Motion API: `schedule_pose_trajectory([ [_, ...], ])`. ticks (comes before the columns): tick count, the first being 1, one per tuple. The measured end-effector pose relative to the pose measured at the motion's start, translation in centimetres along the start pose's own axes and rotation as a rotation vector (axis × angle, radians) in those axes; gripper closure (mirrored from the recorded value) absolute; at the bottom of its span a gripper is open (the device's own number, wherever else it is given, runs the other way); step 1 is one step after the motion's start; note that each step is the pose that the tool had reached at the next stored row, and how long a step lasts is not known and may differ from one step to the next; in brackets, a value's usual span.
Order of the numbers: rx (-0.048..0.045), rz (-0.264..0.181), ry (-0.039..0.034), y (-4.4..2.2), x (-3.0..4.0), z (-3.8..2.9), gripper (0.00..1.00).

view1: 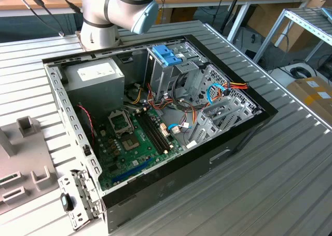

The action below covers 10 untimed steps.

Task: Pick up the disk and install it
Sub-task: 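Reach for the disk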

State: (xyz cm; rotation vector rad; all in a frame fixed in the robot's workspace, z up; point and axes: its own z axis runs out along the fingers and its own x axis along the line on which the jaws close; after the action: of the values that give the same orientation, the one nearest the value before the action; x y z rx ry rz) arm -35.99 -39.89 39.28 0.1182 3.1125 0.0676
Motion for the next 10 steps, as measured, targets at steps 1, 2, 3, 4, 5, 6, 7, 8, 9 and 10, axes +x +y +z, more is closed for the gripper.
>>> schedule_pose_trajectory([
  [1,0.0,0.0,0.0,-0.01,0.12,0.0,0.89],
  [2,0.0,0.0,0.0,-0.01,0.19,-0.01,0.89],
  [3,0.0,0.0,0.0,-0.02,0.24,0.0,0.89],
  [4,0.0,0.0,0.0,-0.02,0.3,0.0,0.89],
  [5,0.0,0.0,0.0,-0.03,0.34,0.0,0.89],
  [6,0.0,0.0,0.0,-0.03,0.43,-0.01,0.89],
  [7,-0.0001,0.0,0.0,-0.04,0.47,0.0,0.89],
  [8,0.0,0.0,0.0,-0.04,0.53,-0.01,0.89],
  [9,0.0,0.0,0.0,-0.04,0.58,-0.01,0.89],
  [10,0.0,0.0,0.0,-0.05,0.63,-0.01,0.89],
])
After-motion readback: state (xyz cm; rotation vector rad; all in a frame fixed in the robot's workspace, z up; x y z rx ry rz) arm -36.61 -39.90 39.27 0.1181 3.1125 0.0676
